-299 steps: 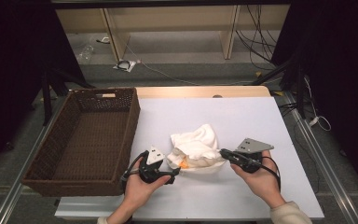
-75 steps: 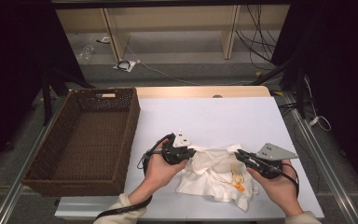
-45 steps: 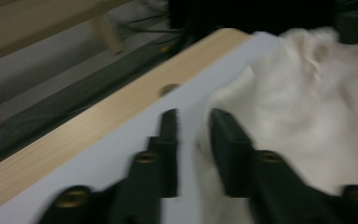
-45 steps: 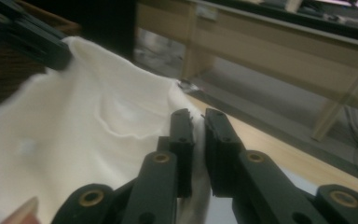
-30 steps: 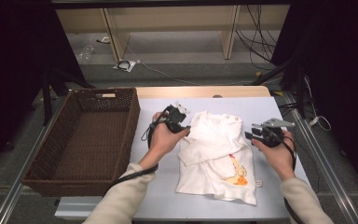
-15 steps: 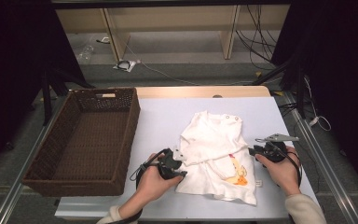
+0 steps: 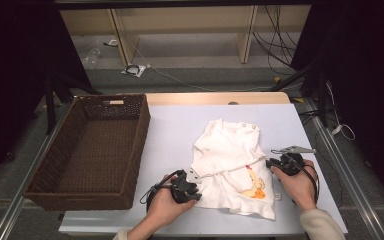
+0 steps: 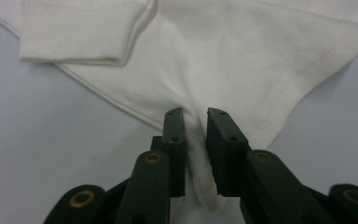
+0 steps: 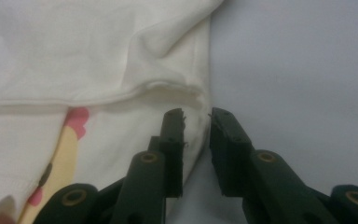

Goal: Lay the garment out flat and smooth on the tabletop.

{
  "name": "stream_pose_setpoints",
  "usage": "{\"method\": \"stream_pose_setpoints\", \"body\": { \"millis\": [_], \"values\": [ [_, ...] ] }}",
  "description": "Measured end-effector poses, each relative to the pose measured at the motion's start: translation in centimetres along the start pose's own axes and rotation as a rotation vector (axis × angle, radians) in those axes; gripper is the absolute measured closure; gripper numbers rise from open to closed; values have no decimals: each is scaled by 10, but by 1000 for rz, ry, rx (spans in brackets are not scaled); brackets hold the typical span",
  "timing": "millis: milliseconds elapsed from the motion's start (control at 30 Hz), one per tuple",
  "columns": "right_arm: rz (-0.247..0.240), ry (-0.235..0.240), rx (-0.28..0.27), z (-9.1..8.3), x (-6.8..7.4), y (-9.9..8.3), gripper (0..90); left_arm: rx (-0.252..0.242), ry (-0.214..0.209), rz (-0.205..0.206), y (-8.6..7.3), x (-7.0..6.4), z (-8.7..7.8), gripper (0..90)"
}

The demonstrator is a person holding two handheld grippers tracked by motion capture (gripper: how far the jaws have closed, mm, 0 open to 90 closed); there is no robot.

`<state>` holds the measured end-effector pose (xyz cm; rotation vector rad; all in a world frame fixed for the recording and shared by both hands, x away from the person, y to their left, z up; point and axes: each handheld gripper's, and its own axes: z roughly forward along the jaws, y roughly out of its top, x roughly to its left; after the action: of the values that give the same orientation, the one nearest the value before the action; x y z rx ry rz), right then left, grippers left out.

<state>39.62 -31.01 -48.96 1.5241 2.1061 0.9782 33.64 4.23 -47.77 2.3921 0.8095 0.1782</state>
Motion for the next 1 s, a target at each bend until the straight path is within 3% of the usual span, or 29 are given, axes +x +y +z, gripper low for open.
{"method": "stream_pose_setpoints", "body": {
  "millis": [167,200,400,533,600,1000],
  "values": [
    [13,-5,1,0,-1,0,840,-8,-21,-20,-1,0,0,844],
    [14,-2,8,0,-1,0,890,-5,-18,-21,-1,-1,0,863],
    [37,5,8,-1,-2,1,900,-5,-15,-36,-2,-2,-2,871],
    [28,-27,8,-2,-1,1,900,0,-22,-38,-2,-3,-4,871],
    [47,-43,9,-5,-5,1,900,0,-23,-37,-2,-4,-4,871],
    [56,-78,15,-18,-17,-1,900,-10,-46,1,4,-21,-5,871]
  ]
}}
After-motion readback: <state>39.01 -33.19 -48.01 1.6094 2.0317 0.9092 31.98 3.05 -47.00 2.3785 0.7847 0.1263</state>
